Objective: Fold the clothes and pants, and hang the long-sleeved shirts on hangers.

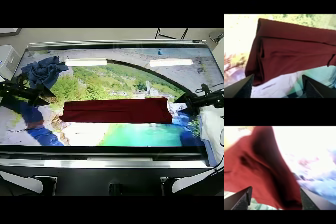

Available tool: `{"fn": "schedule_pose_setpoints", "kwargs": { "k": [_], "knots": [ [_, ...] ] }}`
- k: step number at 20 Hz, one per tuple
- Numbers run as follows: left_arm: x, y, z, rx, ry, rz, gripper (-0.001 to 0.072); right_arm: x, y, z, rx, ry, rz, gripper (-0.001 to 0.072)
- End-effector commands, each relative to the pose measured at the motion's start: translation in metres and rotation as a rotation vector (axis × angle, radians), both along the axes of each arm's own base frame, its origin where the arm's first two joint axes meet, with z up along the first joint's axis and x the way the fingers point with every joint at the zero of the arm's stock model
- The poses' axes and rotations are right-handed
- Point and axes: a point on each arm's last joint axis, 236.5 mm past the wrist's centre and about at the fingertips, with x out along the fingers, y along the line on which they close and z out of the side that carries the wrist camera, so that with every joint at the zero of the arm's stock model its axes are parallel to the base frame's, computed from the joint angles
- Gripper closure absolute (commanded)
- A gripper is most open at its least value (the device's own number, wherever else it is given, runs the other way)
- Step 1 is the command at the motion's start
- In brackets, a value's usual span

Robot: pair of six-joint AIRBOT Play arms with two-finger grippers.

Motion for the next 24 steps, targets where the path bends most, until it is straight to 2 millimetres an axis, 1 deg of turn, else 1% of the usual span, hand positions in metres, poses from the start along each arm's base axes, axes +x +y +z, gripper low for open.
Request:
{"fn": "schedule_pose_setpoints", "kwargs": {
  "k": [1,4,5,7,10,11,12,13,14,15,16,17,19,20,21,22,23,24],
  "knots": [
    [-0.006,-0.008,0.042,0.025,-0.071,-0.010,0.0026,-0.016,0.003,-0.030,0.018,0.024,0.025,-0.0008],
    [-0.012,-0.035,0.070,0.043,-0.135,-0.066,0.0026,-0.009,0.030,-0.043,0.134,0.009,0.050,-0.0008],
    [-0.015,-0.044,0.079,0.048,-0.157,-0.086,0.0026,-0.005,0.039,-0.044,0.171,-0.003,0.050,-0.0008],
    [-0.019,-0.059,0.093,0.052,-0.180,-0.104,0.0026,0.005,0.058,-0.038,0.228,-0.059,0.083,-0.0008],
    [-0.026,-0.082,0.104,0.052,-0.202,-0.150,0.0026,0.009,0.080,-0.034,0.244,-0.084,0.134,-0.0002],
    [-0.028,-0.091,0.104,0.050,-0.205,-0.171,0.0027,0.008,0.085,-0.035,0.241,-0.080,0.149,0.0019],
    [-0.028,-0.100,0.104,0.049,-0.210,-0.189,0.0026,0.007,0.092,-0.036,0.237,-0.074,0.169,0.0101],
    [-0.026,-0.110,0.105,0.049,-0.227,-0.199,0.0026,0.006,0.099,-0.037,0.233,-0.064,0.185,0.0140],
    [-0.021,-0.120,0.106,0.051,-0.252,-0.203,0.0027,0.005,0.107,-0.036,0.234,-0.061,0.204,0.0260],
    [-0.016,-0.131,0.107,0.051,-0.280,-0.207,0.0027,0.005,0.114,-0.032,0.232,-0.058,0.214,0.0643],
    [-0.011,-0.142,0.109,0.052,-0.309,-0.208,0.0030,0.008,0.117,-0.024,0.222,-0.066,0.211,0.0674],
    [-0.004,-0.155,0.110,0.053,-0.343,-0.207,0.0101,0.011,0.120,-0.011,0.204,-0.097,0.219,0.0675],
    [0.010,-0.187,0.105,0.062,-0.409,-0.220,0.0537,0.017,0.124,0.021,0.162,-0.161,0.219,0.0675],
    [0.016,-0.206,0.096,0.070,-0.431,-0.233,0.0686,0.019,0.128,0.042,0.143,-0.191,0.216,0.0675],
    [0.020,-0.231,0.082,0.079,-0.447,-0.253,0.0689,0.018,0.136,0.062,0.129,-0.217,0.221,0.0675],
    [0.020,-0.257,0.062,0.079,-0.439,-0.285,0.0688,0.015,0.143,0.082,0.116,-0.239,0.225,0.0675],
    [0.013,-0.281,0.039,0.073,-0.406,-0.324,0.0688,0.010,0.150,0.103,0.099,-0.262,0.230,0.0675],
    [0.002,-0.302,0.011,0.070,-0.346,-0.358,0.0688,0.005,0.157,0.123,0.082,-0.283,0.234,0.0675]
  ]
}}
